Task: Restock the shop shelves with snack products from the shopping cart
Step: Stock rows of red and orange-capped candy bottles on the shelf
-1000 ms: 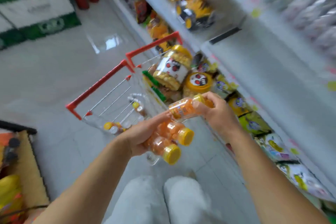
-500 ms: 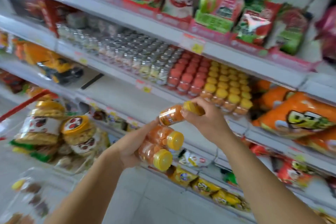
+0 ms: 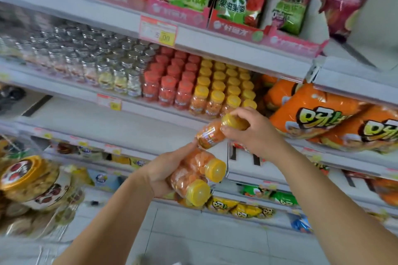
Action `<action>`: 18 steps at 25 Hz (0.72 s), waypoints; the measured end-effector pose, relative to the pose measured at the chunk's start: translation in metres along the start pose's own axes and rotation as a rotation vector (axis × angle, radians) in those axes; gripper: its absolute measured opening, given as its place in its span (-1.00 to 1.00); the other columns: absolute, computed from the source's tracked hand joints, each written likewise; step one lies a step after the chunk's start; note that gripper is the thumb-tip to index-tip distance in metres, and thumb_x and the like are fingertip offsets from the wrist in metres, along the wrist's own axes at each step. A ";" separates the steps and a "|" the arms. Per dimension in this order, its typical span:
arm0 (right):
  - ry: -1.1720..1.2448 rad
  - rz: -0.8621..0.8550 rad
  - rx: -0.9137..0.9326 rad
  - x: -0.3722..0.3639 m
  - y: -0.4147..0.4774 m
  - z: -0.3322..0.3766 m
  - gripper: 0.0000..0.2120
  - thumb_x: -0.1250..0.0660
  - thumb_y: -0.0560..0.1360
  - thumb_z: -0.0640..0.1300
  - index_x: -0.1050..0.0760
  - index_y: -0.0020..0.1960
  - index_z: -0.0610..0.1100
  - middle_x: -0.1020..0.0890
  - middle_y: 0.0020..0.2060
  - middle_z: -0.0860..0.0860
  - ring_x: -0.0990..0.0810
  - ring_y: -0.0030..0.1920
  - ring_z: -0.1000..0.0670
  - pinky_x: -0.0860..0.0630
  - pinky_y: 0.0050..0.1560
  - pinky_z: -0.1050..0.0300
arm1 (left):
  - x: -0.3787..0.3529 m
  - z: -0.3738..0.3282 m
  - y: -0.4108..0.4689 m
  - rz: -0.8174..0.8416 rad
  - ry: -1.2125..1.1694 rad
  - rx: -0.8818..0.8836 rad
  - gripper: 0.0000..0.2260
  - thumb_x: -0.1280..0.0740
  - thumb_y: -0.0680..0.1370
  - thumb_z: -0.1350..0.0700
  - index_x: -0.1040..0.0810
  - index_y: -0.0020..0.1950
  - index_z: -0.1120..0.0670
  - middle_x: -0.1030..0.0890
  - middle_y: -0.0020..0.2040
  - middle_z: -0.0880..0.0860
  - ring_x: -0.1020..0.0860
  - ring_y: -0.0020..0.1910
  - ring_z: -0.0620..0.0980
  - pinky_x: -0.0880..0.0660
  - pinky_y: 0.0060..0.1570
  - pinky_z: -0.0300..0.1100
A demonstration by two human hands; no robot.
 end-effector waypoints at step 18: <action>-0.395 -0.031 -0.254 0.074 0.029 -0.072 -0.69 -0.54 0.36 -0.07 -0.54 0.06 0.02 -0.38 0.25 0.09 -0.37 0.16 0.11 -0.23 0.09 0.28 | -0.010 -0.029 0.064 0.090 -0.001 0.125 -0.54 -0.42 0.35 -0.19 -0.65 0.23 -0.11 -0.66 0.00 0.08 -0.62 -0.29 0.02 -0.59 -0.30 -0.07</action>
Point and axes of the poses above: each hand's wrist, its own y-axis towards the middle knuckle, its own x-axis out of the back of the hand, z = x × y, the point moved 9 cm from there along y, towards the middle knuckle
